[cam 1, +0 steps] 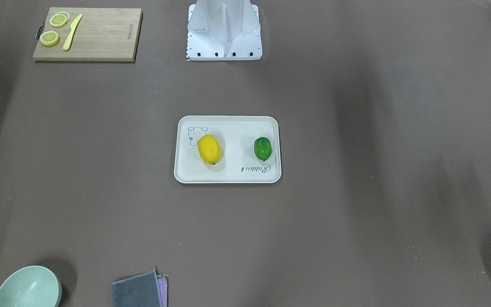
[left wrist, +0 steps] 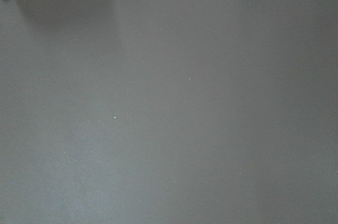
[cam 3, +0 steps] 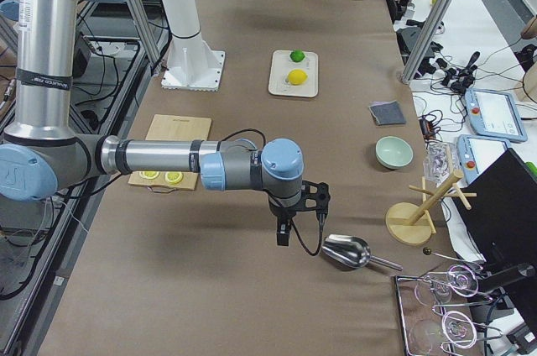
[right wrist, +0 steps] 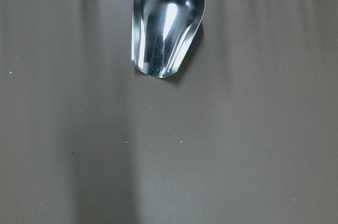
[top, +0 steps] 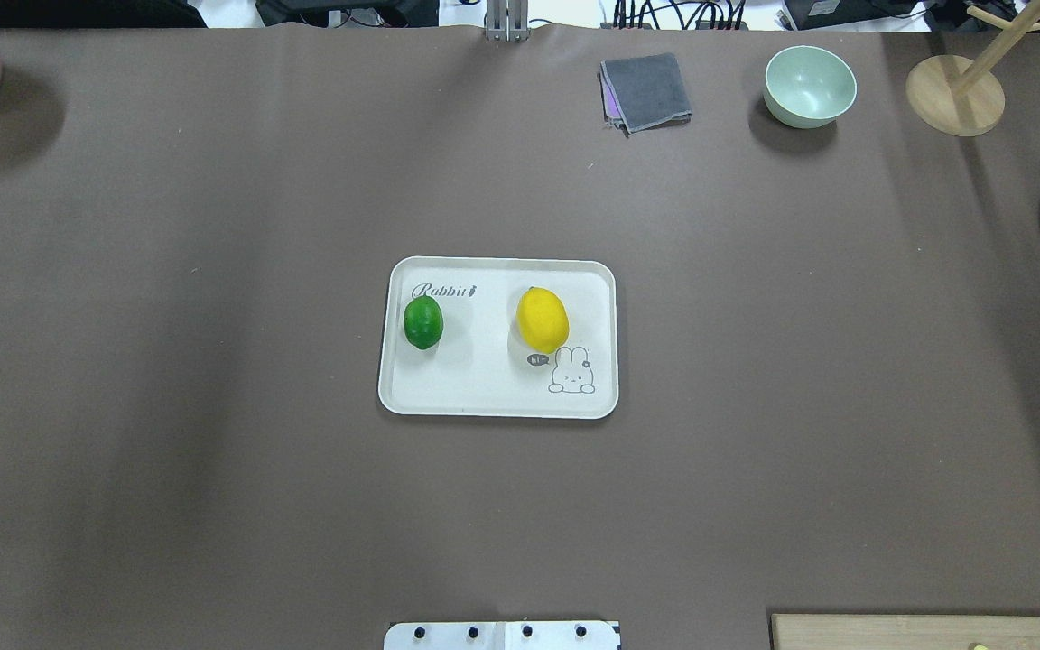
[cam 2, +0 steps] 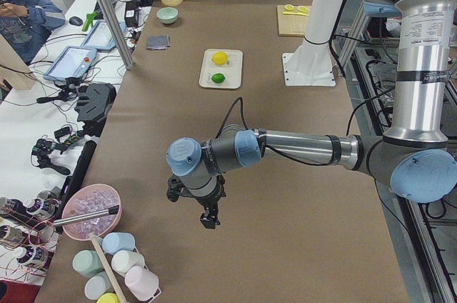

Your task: Place all lemons on tray

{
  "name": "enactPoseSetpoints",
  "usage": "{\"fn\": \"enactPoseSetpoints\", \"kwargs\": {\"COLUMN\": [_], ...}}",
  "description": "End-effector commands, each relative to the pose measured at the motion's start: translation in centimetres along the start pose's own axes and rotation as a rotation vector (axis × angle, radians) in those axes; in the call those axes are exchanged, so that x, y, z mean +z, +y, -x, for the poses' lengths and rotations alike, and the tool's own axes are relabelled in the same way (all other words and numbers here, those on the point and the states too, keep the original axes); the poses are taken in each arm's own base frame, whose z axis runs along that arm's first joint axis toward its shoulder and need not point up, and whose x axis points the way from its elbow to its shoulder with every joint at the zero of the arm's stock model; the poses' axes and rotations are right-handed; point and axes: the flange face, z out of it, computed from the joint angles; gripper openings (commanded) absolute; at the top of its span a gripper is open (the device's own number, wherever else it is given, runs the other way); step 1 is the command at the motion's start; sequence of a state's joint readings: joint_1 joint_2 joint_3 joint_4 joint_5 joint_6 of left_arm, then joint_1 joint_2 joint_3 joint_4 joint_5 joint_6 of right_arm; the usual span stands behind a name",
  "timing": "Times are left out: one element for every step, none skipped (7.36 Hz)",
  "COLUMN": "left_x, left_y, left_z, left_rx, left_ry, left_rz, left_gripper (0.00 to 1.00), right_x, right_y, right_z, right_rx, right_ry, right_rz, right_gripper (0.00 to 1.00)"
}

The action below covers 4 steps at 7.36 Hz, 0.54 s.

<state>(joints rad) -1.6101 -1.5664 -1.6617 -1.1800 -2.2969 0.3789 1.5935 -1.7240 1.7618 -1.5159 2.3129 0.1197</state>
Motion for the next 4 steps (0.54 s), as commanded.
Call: {"fn": "enactPoseSetpoints", "kwargs": {"left_x": [-0.43, -0.69, -0.81, -0.81], "left_y": [-0.34, -0.24, -0.33, -0.29], "left_z": [-0.27, -0.5, -0.65, -0.66], "left_rx": [-0.003, -0.024, -0.071, -0.099], "left_ry": [0.0, -0.005, 0.0, 0.0], "left_rz": [-0.008, -0.009, -0.013, -0.014], "left_gripper": [0.98, 0.98, 0.98, 0.98], "right_x": [-0.01, 0.0, 0.0, -0.09], "right_y": [0.02, 0.03, 0.03, 0.04], "right_z": [-0.01, -0.02, -0.02, -0.12], "right_rx": [0.002, 0.003, 0.003, 0.005], "right_ry": [0.0, 0.0, 0.0, 0.0], "right_rz": [0.001, 0.003, 0.003, 0.001], "right_gripper": [1.0, 1.0, 1.0, 1.0]}}
